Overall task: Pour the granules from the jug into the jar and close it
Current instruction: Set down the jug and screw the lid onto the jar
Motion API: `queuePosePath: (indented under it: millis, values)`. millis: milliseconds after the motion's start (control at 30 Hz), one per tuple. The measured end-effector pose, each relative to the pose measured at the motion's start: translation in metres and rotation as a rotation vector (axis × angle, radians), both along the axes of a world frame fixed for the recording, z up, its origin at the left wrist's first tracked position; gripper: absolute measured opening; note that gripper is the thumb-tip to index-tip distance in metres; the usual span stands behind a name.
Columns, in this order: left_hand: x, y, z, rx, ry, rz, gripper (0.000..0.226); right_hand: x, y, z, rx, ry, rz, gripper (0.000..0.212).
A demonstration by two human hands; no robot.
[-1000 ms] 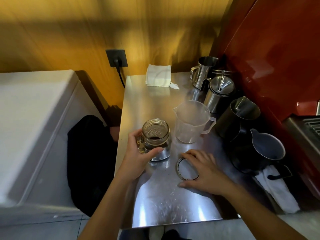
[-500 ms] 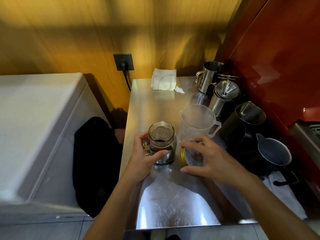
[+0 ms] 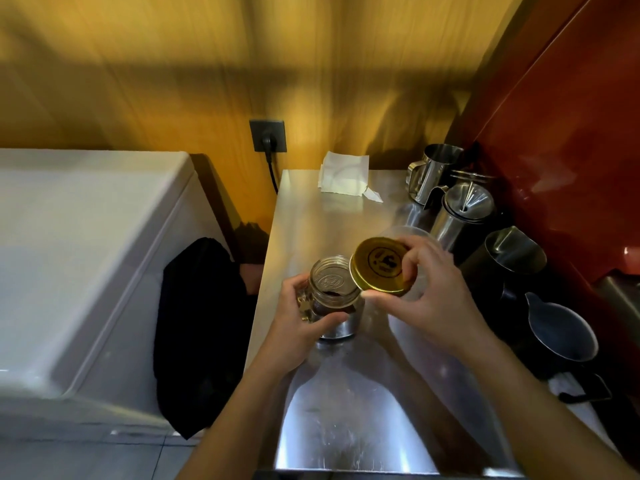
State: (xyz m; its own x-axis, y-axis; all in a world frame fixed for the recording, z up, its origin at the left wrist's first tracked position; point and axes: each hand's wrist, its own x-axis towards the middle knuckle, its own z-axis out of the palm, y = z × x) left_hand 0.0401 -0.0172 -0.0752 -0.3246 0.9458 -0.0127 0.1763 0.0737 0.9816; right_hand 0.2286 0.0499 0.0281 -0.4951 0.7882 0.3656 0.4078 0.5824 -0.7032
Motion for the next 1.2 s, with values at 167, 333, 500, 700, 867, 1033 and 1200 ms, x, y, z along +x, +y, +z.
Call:
queuePosePath:
  millis: [167,333,500,700,867,1033,1200]
  values:
    - [0.001,0.0,0.001,-0.009,-0.02,-0.002,0.07,-0.015,0.006,-0.005,0.043,-0.11,0.067,0.041]
    - [0.001,0.0,-0.001,0.0,-0.034,-0.009,0.068,-0.026,0.011,-0.01,0.022,-0.12,0.138,0.04]
    - [0.004,-0.001,0.002,0.005,-0.065,0.005,0.066,-0.037,0.017,-0.018,0.035,-0.216,0.184,0.041]
    - [0.006,-0.001,0.004,0.005,-0.065,0.018,0.067,-0.039,0.024,-0.02,0.017,-0.261,0.24,0.038]
    - [0.006,0.0,0.005,0.003,-0.059,0.016,0.069,-0.043,0.033,-0.013,0.129,-0.364,0.378,0.06]
    - [0.007,0.0,0.006,-0.019,-0.046,0.034,0.07,-0.053,0.044,-0.003,0.223,-0.56,0.378,0.07]
    - [0.007,0.001,0.006,-0.034,-0.042,0.03,0.072,-0.057,0.055,0.008,0.214,-0.584,0.495,0.069]
